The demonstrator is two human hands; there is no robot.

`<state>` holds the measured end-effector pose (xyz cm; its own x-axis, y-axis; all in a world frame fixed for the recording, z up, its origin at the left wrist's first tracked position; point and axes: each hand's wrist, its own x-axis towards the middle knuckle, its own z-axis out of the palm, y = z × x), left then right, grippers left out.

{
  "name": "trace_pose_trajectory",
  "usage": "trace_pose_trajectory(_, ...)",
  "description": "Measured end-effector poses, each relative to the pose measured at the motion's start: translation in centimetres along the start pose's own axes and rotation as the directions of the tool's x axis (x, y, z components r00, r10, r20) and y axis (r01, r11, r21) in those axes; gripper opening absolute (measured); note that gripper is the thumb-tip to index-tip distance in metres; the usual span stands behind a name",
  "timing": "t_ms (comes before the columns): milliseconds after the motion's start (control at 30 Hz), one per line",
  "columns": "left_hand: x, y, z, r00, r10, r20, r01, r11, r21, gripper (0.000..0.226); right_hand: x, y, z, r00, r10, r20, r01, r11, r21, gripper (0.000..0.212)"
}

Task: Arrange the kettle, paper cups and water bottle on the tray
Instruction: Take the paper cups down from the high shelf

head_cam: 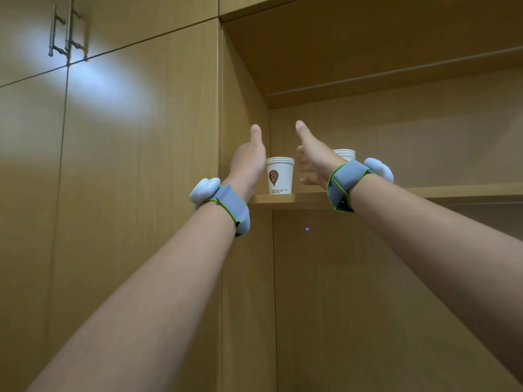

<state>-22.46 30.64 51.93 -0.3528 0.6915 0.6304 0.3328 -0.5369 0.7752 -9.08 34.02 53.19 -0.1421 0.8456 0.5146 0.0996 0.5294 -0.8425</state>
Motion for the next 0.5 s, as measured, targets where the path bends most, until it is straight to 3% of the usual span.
trace_pose_trajectory(133, 1.3, -0.4, 0.1, 0.998, -0.056, 0.037, 0.054, 0.996, 0.065, 0.085, 1.0, 0.2, 0.7, 0.996, 0.053, 0.068, -0.049, 0.997, -0.057, 0.101)
trace_pose_trajectory(300, 2.6, -1.6, 0.1, 0.994, -0.098, 0.043, 0.095, 0.993, 0.075, 0.059, 1.8, 0.7, 1.5, 0.987, 0.108, 0.116, -0.096, 0.99, -0.101, 0.104)
trace_pose_trajectory(500, 2.4, -2.5, 0.2, 0.984, -0.118, 0.133, 0.113, 0.992, 0.05, 0.081, 2.0, 0.7, 1.7, 0.979, 0.126, 0.161, -0.104, 0.985, -0.137, 0.105)
